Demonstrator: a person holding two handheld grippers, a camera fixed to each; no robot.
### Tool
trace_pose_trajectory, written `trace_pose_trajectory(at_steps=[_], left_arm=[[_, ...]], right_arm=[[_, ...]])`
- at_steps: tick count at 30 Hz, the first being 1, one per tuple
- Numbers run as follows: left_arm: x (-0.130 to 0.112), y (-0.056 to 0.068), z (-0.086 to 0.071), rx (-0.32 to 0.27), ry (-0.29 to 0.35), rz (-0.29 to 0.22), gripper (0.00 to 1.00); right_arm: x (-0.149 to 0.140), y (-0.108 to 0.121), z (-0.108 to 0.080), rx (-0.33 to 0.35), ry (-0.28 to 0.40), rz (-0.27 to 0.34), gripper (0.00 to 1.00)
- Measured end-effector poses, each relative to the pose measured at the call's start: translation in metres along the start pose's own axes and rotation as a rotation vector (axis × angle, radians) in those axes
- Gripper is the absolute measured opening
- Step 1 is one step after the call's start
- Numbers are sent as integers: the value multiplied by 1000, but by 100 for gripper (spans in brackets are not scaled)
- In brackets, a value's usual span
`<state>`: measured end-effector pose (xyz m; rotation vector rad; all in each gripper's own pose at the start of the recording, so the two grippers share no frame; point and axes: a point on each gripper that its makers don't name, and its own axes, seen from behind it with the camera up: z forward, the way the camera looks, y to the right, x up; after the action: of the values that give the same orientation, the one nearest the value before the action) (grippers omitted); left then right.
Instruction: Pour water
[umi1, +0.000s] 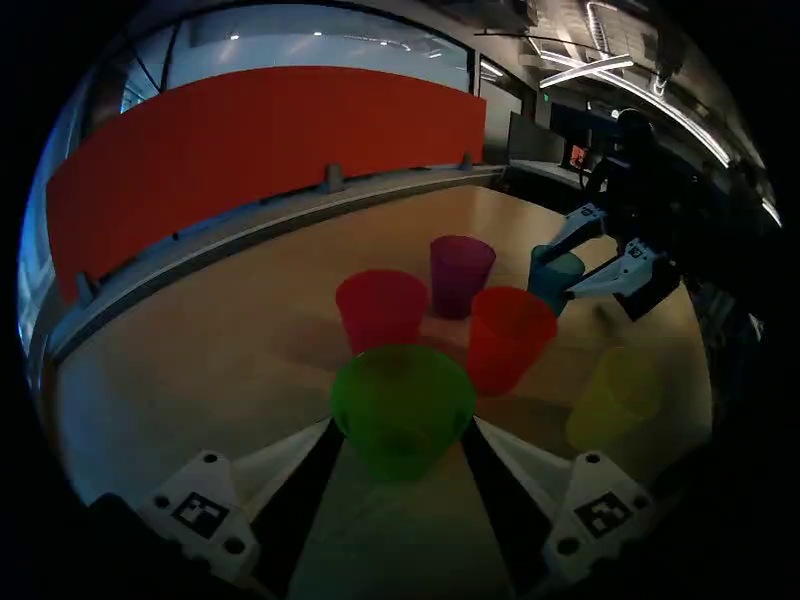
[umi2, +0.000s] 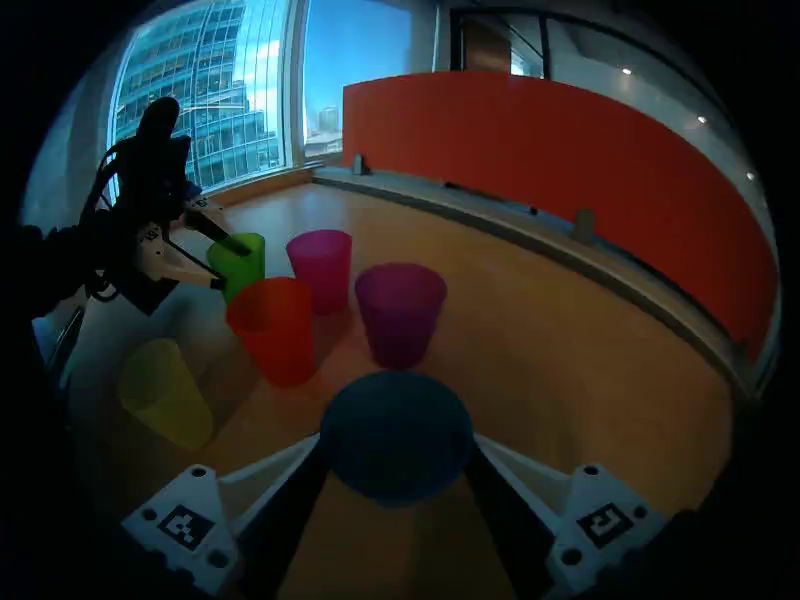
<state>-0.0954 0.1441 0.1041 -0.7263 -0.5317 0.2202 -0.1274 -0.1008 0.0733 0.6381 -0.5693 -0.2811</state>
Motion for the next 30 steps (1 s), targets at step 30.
trace_pose_trajectory(at_steps=[30], left_arm=[[62,1,-51,58,192,-1,83]], right_arm=[[91,-15,-53,-50,266,0,90]])
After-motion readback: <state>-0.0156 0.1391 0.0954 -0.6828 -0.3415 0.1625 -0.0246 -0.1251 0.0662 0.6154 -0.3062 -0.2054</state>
